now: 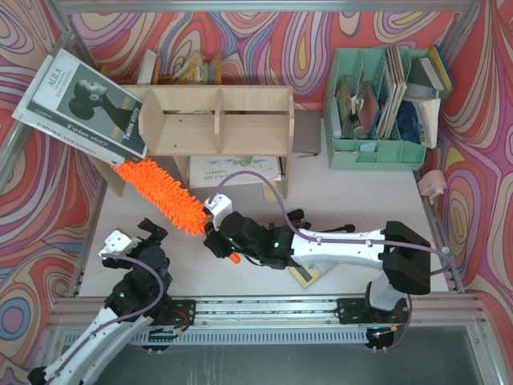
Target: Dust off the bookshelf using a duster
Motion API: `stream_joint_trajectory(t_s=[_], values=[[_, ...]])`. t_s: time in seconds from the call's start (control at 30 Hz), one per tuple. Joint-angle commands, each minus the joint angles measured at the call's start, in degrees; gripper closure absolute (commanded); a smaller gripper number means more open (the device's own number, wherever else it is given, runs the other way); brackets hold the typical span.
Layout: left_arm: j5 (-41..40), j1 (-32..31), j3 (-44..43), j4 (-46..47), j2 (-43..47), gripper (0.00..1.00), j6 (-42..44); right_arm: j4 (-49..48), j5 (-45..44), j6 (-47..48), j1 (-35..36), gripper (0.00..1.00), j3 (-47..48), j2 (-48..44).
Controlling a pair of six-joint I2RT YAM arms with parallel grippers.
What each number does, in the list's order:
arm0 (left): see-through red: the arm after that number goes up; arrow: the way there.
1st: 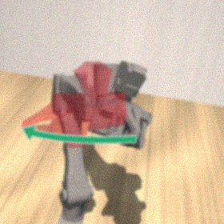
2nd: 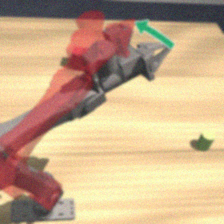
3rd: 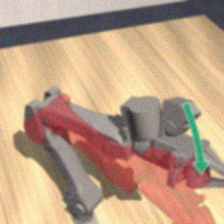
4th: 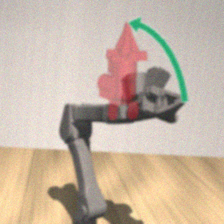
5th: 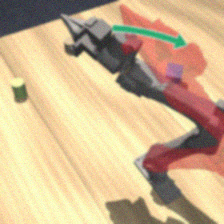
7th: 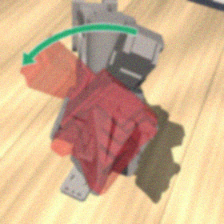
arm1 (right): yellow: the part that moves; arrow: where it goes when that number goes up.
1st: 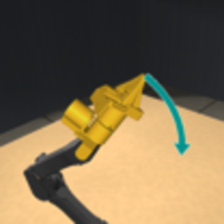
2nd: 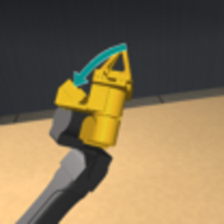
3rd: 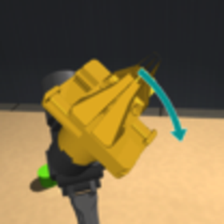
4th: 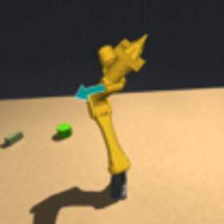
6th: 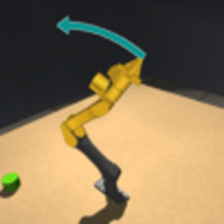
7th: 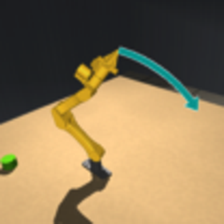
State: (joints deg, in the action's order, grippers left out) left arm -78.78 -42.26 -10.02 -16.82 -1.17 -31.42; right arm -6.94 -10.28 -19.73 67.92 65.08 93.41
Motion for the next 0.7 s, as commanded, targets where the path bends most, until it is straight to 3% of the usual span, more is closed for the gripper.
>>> stream_joint_trajectory(t_s=[0.0, 0.3, 0.47, 0.67], values=[[-0.23, 0.25, 0.98, -0.1, 0.81, 0.01, 1.21, -5.06, 2.81, -0.79, 0.4, 1.0, 1.48, 1.0], [-0.07, 0.25, 1.1, 0.08, 0.79, 0.01, 1.1, -4.85, 2.69, -0.96, 0.44, 1.0, 2.85, 0.65], [0.02, 0.25, 1.14, 0.35, 0.84, 0.01, 1.27, -5.8, -5.78, -6.75, 0.65, 1.0, -2.58, -5.56], [0.18, 0.25, 1.37, 0.89, 0.77, 0.01, 1.61, -0.14, -14.18, -16.51, 1.53, 1.0, -6.63, -10.7]])
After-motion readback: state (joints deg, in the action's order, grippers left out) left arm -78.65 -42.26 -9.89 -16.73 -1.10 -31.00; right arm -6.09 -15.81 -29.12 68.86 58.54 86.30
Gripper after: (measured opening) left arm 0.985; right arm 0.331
